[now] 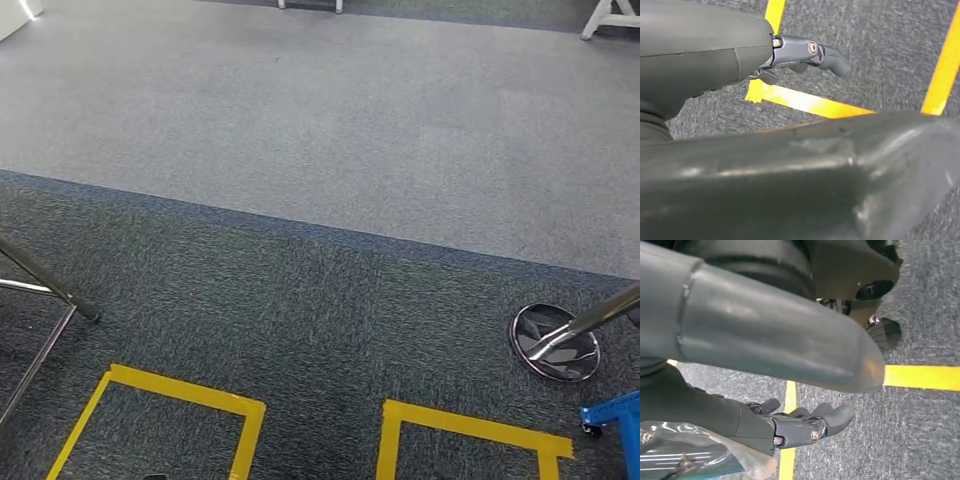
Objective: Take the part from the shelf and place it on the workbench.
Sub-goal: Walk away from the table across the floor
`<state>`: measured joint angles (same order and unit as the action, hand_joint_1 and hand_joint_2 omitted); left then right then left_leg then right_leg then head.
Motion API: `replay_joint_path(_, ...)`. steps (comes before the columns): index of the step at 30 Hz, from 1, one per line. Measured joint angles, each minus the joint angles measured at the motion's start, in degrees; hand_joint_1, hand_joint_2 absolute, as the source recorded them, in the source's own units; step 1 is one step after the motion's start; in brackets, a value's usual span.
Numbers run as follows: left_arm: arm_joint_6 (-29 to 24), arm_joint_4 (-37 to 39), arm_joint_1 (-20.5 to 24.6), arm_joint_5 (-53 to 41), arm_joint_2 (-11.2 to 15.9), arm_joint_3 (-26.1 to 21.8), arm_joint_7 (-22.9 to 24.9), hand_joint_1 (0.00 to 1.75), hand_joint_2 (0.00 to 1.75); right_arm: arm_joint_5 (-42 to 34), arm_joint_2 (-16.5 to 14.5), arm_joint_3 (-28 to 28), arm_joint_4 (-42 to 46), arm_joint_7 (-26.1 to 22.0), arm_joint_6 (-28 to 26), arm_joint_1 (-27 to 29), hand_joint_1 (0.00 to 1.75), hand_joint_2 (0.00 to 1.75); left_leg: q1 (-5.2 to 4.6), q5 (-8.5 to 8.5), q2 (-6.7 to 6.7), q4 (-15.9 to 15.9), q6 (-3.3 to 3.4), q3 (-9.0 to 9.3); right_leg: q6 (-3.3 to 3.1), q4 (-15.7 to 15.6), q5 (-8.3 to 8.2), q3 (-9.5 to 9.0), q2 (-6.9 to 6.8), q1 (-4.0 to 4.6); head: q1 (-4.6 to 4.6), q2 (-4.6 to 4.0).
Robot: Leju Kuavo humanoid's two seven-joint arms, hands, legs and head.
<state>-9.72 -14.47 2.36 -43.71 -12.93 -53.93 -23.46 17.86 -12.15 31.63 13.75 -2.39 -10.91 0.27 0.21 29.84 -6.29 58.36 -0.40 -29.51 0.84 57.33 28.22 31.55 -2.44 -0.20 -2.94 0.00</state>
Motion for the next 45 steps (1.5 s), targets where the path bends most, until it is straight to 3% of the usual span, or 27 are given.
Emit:
replay_joint_path(3, 0.0, 0.0, -0.3, 0.0, -0.2, -0.6, -0.1, 0.00, 0.00, 0.8, 0.0, 0.8, 0.3, -2.0, 0.7, -0.1, 0.00, 0.00, 0.29, 5.52, 4.61, 9.2, -0.42, -3.61, -0.81, -0.2, -0.45, -0.08, 2.10, -0.15, 0.37, 0.00)
replay_joint_path(4, 0.0, 0.0, -0.4, 0.0, -0.2, -0.8, -0.1, 0.00, 0.00, 1.0, -0.1, 1.1, 0.3, -2.4, 0.7, -0.1, 0.00, 0.00, 0.29, 7.06, 5.27, 13.1, -0.37, -5.28, -0.88, -0.1, -0.50, -0.04, 2.96, -0.07, 0.39, 0.00)
replay_joint_path(5, 0.0, 0.0, -0.6, 0.0, -0.2, -0.9, -0.1, 0.00, 0.00, 1.0, -0.1, 1.3, 0.3, -2.5, 0.7, -0.1, 0.00, 0.00, 0.27, 7.59, 5.52, 15.6, -0.27, -6.42, -0.92, -0.1, -0.52, -0.05, 3.86, 0.03, 0.39, 0.00)
replay_joint_path(6, 0.0, 0.0, -0.6, 0.0, -0.2, -1.1, -0.1, 0.00, 0.00, 1.1, -0.1, 1.5, 0.3, -2.6, 0.7, 0.0, 0.00, 0.00, 0.26, 6.82, 5.64, 15.8, -0.10, -6.63, -0.93, -0.1, -0.53, -0.12, 4.74, 0.11, 0.38, 0.00)
replay_joint_path(8, 0.0, 0.0, -0.7, 0.0, -0.2, -1.3, -0.1, 0.00, 0.00, 1.1, -0.1, 1.9, 0.4, -2.6, 0.7, 0.0, 0.00, 0.00, 0.24, 2.47, 6.61, 10.0, 0.38, -4.39, -0.90, 0.0, -0.52, -0.33, 6.49, 0.19, 0.38, 0.00)
replay_joint_path(9, 0.0, 0.0, -0.7, 0.0, -0.2, -1.4, -0.1, 0.00, 0.00, 1.1, -0.1, 2.0, 0.4, -2.7, 0.8, 0.0, 0.00, 0.00, 0.28, 0.48, 8.26, 6.2, 0.65, -2.85, -0.82, 0.1, -0.51, -0.23, 7.25, 0.19, 0.34, 0.00)
replay_joint_path(10, 0.0, 0.0, -0.7, -0.1, -0.2, -1.4, -0.1, 0.00, 0.00, 1.1, -0.1, 2.0, 0.4, -2.7, 0.8, 0.0, 0.00, 0.00, 0.33, -0.84, 9.81, 2.9, 0.86, -1.63, -0.64, 0.3, -0.54, -0.02, 8.03, 0.15, 0.34, 0.00)
replay_joint_path(12, 0.0, 0.0, -0.7, -0.1, -0.3, -1.6, -0.1, 0.00, 0.00, 1.1, -0.2, 2.1, 0.4, -2.7, 0.8, -0.1, 0.00, 0.00, 0.28, -1.16, 11.71, 0.2, 1.08, -0.84, 0.05, 0.5, -0.81, 0.80, 9.36, -0.16, 0.47, 0.00)
replay_joint_path(14, 0.0, 0.0, -0.6, -0.1, -0.3, -1.6, -0.1, 0.00, 0.00, 1.1, -0.2, 2.2, 0.5, -2.7, 0.8, 0.0, 0.00, 0.00, 0.23, -1.32, 10.54, -0.6, 1.39, -0.73, 0.86, 0.5, -1.10, 1.54, 10.28, -0.45, 0.66, 0.00)
replay_joint_path(16, 0.0, 0.0, -0.5, 0.0, -0.4, -1.7, -0.1, 0.00, 0.00, 1.2, -0.2, 2.4, 0.5, -2.7, 0.8, 0.2, 0.00, 0.00, 0.36, -1.81, 8.91, -1.5, 1.95, -0.44, 1.35, 2.5, 0.19, 2.97, 7.96, -0.28, 0.43, 0.00)
replay_joint_path(18, 0.0, 0.0, -0.6, 0.0, -0.5, -1.7, -0.2, 0.00, 0.00, 1.2, -0.2, 2.5, 0.6, -2.7, 0.8, 0.0, 0.00, 0.00, 0.28, -1.99, 7.01, -1.9, 2.31, -0.35, 1.72, 8.9, 3.55, 6.22, 4.31, -0.18, 0.15, 0.00)
replay_joint_path(20, 0.0, 0.0, -0.7, -0.1, -0.5, -1.8, -0.2, 0.00, 0.00, 1.2, -0.2, 2.5, 0.6, -2.7, 0.8, -0.1, 0.00, 0.00, 0.11, -1.94, 5.04, -1.9, 2.40, -0.42, 2.15, 15.6, 6.07, 9.44, 2.98, -0.38, 0.10, 0.00)
replay_joint_path(21, 0.0, 0.0, -0.7, -0.1, -0.5, -1.8, -0.1, 0.00, 0.00, 1.2, -0.2, 2.5, 0.7, -2.7, 0.8, 0.0, 0.00, 0.00, 0.06, -1.91, 4.17, -1.9, 2.39, -0.42, 2.31, 16.5, 5.95, 9.76, 2.72, -0.48, 0.08, 0.00)
replay_joint_path(22, 0.0, 0.0, -0.7, -0.1, -0.5, -1.8, -0.1, 0.00, 0.00, 1.2, -0.2, 2.5, 0.7, -2.7, 0.8, 0.1, 0.00, 0.00, 0.04, -1.87, 3.38, -1.9, 2.32, -0.39, 2.39, 14.9, 4.74, 8.76, 2.42, -0.55, 0.08, 0.00)
replay_joint_path(24, 0.0, 0.0, -0.5, -0.1, -0.5, -1.9, -0.1, 0.00, 0.00, 1.2, -0.2, 2.7, 0.7, -2.7, 0.8, 0.2, 0.00, 0.00, 0.00, -1.71, 2.06, -1.9, 2.07, -0.21, 2.32, 6.7, 1.39, 4.07, 0.56, -0.52, 0.05, 0.00)
replay_joint_path(26, 0.1, 0.0, -0.5, -0.4, -0.6, -1.9, -0.1, 0.00, 0.00, 1.1, -0.2, 3.0, 0.8, -2.5, 0.7, -0.1, 0.00, 0.00, -0.23, -1.43, 1.01, -1.7, 1.52, -0.07, 1.73, 0.5, -0.22, 0.38, -1.07, -0.25, 0.11, 0.00)
replay_joint_path(27, 0.1, 0.0, -0.4, -0.6, -0.6, -1.9, -0.1, 0.00, 0.00, 1.0, -0.2, 3.2, 0.8, -2.4, 0.7, -0.1, 0.00, 0.00, -0.32, -1.38, 0.55, -1.7, 1.21, 0.03, 1.37, -0.4, -0.20, -0.13, -1.28, -0.06, 0.15, 0.00)
replay_joint_path(29, 0.1, 0.0, -0.3, -1.2, -0.7, -1.9, 0.1, 0.00, 0.00, 1.0, -0.3, 3.7, 0.8, -2.0, 0.6, 0.0, 0.00, 0.00, -0.28, -1.27, -0.18, -1.7, 0.56, 0.25, 0.62, -0.5, -0.42, -0.03, -0.15, 0.06, 0.14, 0.00)
replay_joint_path(31, 0.1, 0.0, -0.1, -1.8, -0.8, -1.9, 0.2, 0.00, 0.00, 1.1, -0.3, 4.3, 0.9, -1.5, 0.5, 0.1, 0.00, 0.00, -0.02, 0.24, 1.58, 0.0, -0.10, -0.16, -0.12, -0.8, -0.80, -0.16, 0.88, -0.14, 0.29, 0.00)
replay_joint_path(33, 0.0, 0.0, -0.2, -2.4, -0.8, -1.9, 0.3, 0.00, 0.00, 1.4, -0.4, 4.9, 1.0, -1.1, 0.4, 0.1, 0.00, 0.00, 0.18, 4.04, 4.57, 6.4, -0.50, -2.67, -0.60, -1.0, -1.11, -0.32, 2.09, -0.27, 0.59, 0.00)
replay_joint_path(35, -0.3, 0.0, -0.3, -3.4, -0.8, -1.8, 0.7, 0.00, 0.00, 1.6, -0.5, 5.5, 1.1, -0.7, 0.4, 0.0, 0.00, 0.00, 0.19, 7.14, 5.56, 14.0, -0.56, -6.07, -0.73, -0.9, -1.18, -0.29, 3.62, -0.17, 0.67, 0.00)
replay_joint_path(36, -0.5, 0.0, -0.4, -4.1, -0.8, -1.7, 1.1, 0.00, 0.00, 1.6, -0.5, 5.9, 1.2, -0.4, 0.4, 0.1, 0.00, 0.00, 0.18, 7.11, 5.65, 15.7, -0.52, -6.93, -0.74, -0.9, -1.19, -0.31, 4.46, -0.12, 0.66, 0.00)
replay_joint_path(38, -1.0, 0.0, -0.4, -5.4, -0.9, -1.4, 1.7, 0.00, 0.00, 1.4, -0.5, 6.8, 1.3, 0.2, 0.6, 0.1, 0.00, 0.00, 0.19, 3.64, 6.10, 12.0, -0.26, -5.69, -0.73, -0.7, -1.18, -0.39, 6.18, -0.07, 0.65, 0.00)
replay_joint_path(40, -1.4, 0.0, -0.2, -6.1, -1.1, -1.2, 2.0, 0.00, 0.00, 0.9, -0.5, 7.8, 1.5, 0.8, 1.0, 0.0, 0.00, 0.00, 0.43, -0.53, 9.04, 4.0, 0.09, -2.57, -0.54, -0.3, -1.12, -0.18, 7.76, -0.04, 0.64, 0.00)
replay_joint_path(42, -1.7, 0.0, -0.1, -6.5, -1.3, -1.1, 2.2, 0.00, 0.00, -0.5, -0.7, 9.1, 1.8, 1.1, 1.4, -0.1, 0.00, 0.00, 0.58, -1.73, 11.56, -0.2, 0.31, -1.10, 0.01, 0.1, -1.20, 0.57, 9.15, -0.13, 0.63, 0.00)
replay_joint_path(44, -2.1, 0.0, 0.1, -6.8, -1.5, -1.0, 2.4, 0.00, 0.00, -2.9, -1.1, 11.2, 2.3, 1.1, 1.5, -0.1, 0.00, 0.00, 0.47, -1.67, 10.91, -0.7, 0.67, -1.09, 0.81, 0.1, -1.48, 1.45, 10.42, -0.39, 0.62, 0.00)
replay_joint_path(45, -2.2, 0.0, 0.1, -6.9, -1.6, -0.9, 2.4, 0.00, 0.00, -4.3, -1.3, 12.4, 2.6, 1.0, 1.4, -0.1, 0.00, 0.00, 0.48, -1.84, 10.20, -1.0, 1.00, -1.05, 1.12, 0.3, -1.33, 1.85, 9.96, -0.45, 0.59, 0.00)
